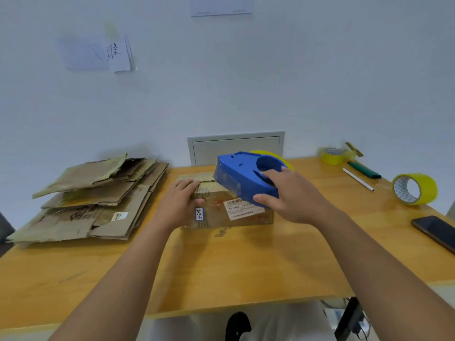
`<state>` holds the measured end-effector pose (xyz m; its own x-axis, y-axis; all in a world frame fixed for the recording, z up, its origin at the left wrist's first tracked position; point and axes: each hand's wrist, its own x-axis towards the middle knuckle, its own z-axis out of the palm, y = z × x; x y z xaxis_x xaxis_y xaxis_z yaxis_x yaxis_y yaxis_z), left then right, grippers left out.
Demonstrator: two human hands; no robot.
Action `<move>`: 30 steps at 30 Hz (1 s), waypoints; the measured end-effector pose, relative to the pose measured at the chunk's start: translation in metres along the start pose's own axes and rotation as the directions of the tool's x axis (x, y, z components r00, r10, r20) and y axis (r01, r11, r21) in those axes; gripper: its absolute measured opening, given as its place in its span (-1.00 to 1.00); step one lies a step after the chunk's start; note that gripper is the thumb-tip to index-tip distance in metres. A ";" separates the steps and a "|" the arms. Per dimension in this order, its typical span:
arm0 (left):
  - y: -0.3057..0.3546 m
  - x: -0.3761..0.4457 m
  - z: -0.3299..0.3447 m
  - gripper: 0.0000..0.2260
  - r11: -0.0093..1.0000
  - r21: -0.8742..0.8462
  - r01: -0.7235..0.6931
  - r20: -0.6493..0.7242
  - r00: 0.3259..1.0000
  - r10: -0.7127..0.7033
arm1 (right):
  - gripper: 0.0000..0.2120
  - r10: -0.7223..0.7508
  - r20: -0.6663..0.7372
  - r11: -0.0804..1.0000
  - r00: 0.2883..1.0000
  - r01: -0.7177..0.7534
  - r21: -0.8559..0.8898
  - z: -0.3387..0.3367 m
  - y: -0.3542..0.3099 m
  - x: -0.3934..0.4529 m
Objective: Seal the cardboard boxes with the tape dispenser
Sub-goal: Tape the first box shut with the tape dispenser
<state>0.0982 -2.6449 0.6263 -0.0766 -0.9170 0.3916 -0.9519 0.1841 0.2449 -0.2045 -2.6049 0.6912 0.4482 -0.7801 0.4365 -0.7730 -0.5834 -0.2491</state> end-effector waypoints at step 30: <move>0.024 0.016 0.003 -0.73 0.888 -0.456 0.061 -0.289 0.934 -0.213 | -0.44 0.002 0.071 1.000 0.997 -0.002 -0.007 0.049 0.005 0.089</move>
<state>0.0735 -2.6564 0.6354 0.2166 -0.7930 0.5695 -0.7145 0.2687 0.6459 -0.1467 -2.6883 0.6860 0.4775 -0.7955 0.3731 -0.7768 -0.5807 -0.2437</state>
